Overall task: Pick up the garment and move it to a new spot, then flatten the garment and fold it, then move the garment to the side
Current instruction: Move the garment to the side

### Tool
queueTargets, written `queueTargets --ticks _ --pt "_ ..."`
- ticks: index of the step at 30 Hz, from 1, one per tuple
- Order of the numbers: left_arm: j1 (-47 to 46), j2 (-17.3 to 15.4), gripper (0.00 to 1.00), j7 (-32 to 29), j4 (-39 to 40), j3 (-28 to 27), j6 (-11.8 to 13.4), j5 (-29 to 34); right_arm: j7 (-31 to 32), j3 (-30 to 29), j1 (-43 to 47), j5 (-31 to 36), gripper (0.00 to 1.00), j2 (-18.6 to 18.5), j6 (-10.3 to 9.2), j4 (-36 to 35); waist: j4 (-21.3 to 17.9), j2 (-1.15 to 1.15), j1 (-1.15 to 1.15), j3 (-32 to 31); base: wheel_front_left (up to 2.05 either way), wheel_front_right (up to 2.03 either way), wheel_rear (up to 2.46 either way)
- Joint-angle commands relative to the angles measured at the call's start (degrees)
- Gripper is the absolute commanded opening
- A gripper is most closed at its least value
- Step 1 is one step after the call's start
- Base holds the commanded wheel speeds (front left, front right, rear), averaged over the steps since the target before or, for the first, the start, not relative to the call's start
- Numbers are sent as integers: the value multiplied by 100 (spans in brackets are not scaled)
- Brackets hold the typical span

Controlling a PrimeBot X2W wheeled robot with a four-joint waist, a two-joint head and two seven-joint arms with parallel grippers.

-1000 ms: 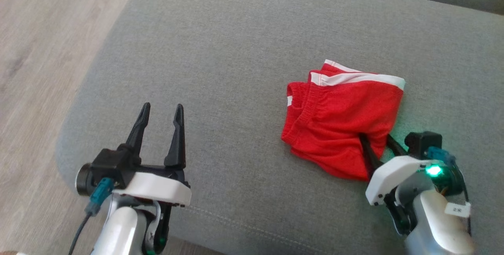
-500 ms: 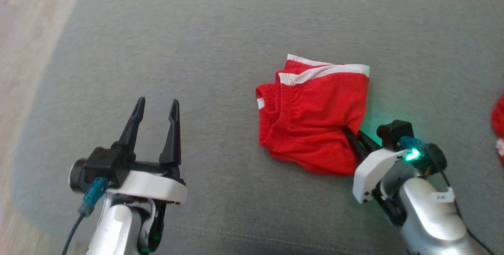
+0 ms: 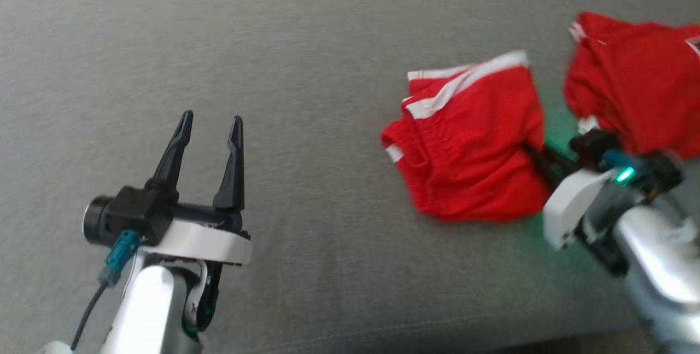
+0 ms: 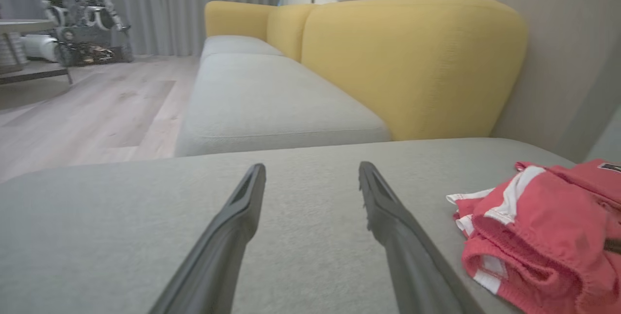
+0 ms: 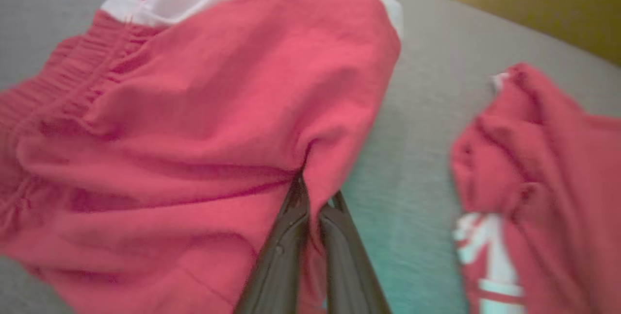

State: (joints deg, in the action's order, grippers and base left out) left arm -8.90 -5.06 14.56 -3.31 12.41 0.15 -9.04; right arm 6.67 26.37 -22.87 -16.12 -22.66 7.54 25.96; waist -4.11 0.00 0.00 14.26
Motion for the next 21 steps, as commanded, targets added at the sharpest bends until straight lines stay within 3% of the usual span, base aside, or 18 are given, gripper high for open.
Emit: queueTargets --ticks 1,15,21 --pt "-242 -88 100 43 205 -151 -29 69 2 54 -248 -69 0 -255 -5 -209 -370 0 0 213 0 0 0" --pt "-695 -191 100 43 201 6 -141 212 -60 -645 -1077 -243 0 -1751 -5 -248 -811 0 0 867 0 0 0" --pt "-814 -268 100 43 216 11 -164 222 97 -1189 -1230 -235 0 -1846 -5 -110 -982 0 0 1051 0 0 0"
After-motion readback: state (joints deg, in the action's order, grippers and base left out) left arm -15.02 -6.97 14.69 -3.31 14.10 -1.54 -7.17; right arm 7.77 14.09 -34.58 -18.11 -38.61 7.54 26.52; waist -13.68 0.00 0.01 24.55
